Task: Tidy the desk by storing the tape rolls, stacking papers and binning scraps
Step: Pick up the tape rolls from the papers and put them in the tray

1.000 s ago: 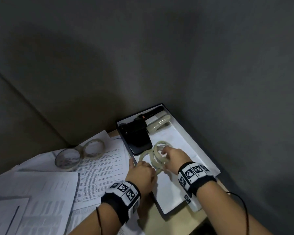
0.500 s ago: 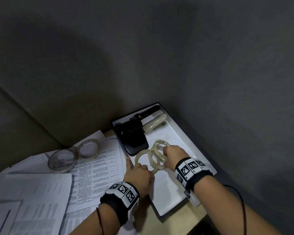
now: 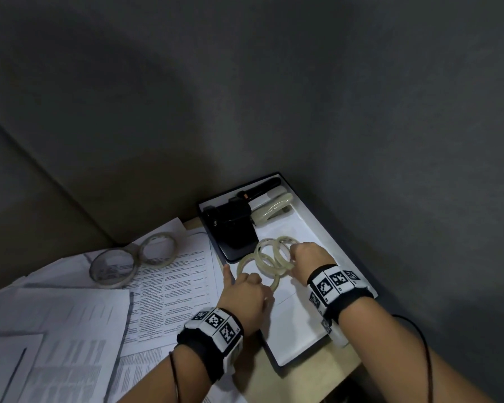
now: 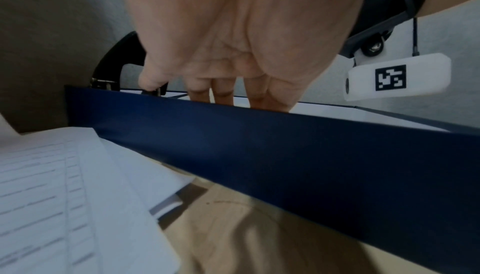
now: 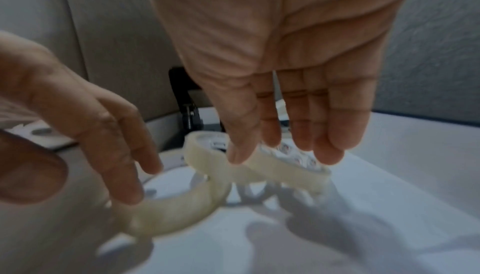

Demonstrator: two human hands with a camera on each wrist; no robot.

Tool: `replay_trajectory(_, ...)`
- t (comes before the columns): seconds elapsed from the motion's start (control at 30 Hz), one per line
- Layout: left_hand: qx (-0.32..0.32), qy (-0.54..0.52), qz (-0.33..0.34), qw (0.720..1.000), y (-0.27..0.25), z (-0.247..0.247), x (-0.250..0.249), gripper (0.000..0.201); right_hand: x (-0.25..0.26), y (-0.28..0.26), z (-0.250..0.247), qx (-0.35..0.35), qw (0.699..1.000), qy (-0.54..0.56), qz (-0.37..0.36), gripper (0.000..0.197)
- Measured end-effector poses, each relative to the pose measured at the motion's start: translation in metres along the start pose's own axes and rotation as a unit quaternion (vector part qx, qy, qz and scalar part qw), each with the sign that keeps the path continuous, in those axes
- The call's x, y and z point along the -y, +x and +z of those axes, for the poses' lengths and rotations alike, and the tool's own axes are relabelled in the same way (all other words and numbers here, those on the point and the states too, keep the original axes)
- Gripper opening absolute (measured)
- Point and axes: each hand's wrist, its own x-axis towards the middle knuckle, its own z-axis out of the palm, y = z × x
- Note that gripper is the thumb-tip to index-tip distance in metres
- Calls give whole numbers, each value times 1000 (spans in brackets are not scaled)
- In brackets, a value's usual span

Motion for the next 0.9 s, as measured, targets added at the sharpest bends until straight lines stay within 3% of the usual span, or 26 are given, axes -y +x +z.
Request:
replay_trajectory(0.07,-32,-27,-6,999,-5,-5,7,33,0,-6,-6,-22,999,35,8,37)
replay_trajectory(0.2,-101,-54,-73,991,-22,-13,44,29,19,-23,-15,-68,991,112,-20,31)
replay_trajectory(0.33,-172,-64,-160,970,-44,-11,101,35,54,-31,-9,-58,986,139,-65,26)
replay_trajectory(0.43,-138,-51,-260,954,-57,-7,146,28,76,-34,-2,-45,986,138,-83,22)
replay_trajectory(0.57,-111,-65,-360,924,-67,-1,186,52,93,-42,9,-30,985,139,-99,23)
replay_trajectory(0.67,-89,-78,-366,923,-70,0,198,53,95,-48,18,-22,984,141,-108,21)
replay_trajectory(0.77,-112,-57,-344,930,-71,-6,198,58,95,-55,22,-10,984,145,-105,20)
replay_trajectory(0.83,-152,-52,-326,932,-72,-12,187,55,97,-58,23,-10,983,147,-109,20)
replay_trajectory(0.9,-227,-67,-259,936,-72,-18,169,37,102,-60,21,-26,979,159,-123,22)
